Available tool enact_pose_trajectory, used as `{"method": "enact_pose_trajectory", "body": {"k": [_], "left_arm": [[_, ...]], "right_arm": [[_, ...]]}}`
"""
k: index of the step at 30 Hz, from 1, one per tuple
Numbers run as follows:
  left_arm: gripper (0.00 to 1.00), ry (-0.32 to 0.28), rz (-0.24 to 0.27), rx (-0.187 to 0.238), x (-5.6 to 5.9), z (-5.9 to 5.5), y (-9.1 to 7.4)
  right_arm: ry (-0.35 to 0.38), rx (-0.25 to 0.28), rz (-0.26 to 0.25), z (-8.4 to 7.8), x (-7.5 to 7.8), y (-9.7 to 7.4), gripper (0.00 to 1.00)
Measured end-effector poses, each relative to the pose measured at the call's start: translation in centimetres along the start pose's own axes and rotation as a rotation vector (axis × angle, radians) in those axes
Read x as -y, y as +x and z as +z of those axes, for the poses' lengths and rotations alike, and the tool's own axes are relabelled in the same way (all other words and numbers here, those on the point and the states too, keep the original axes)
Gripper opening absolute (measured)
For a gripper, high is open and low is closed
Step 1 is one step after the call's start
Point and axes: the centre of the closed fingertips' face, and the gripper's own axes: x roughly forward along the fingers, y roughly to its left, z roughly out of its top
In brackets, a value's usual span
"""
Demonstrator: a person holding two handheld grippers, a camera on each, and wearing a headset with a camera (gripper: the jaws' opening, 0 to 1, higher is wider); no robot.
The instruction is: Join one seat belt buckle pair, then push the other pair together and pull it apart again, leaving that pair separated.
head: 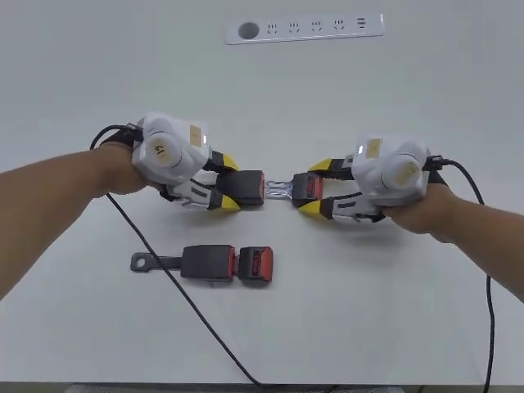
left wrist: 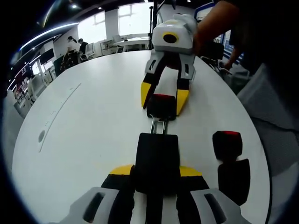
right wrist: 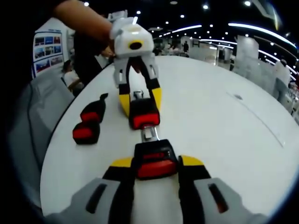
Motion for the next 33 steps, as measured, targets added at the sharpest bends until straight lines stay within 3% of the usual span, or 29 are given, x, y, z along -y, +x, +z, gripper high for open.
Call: {"method": "enact_pose_trajectory", "body": {"k": [11, 33], "left_arm": [[0.35, 0.009, -0.013, -0.015, 0.1, 0.0, 0.1], [0.35, 0.021, -0.022, -0.036, -0.3, 0.0, 0.2]], "right_arm": [[-0.021, -0.02, 0.013, 0.8, -0.6, 1.3, 0.36], [-0.013, -0.067, 0.017, 0.7, -0.1, 1.8, 0.36]]}}
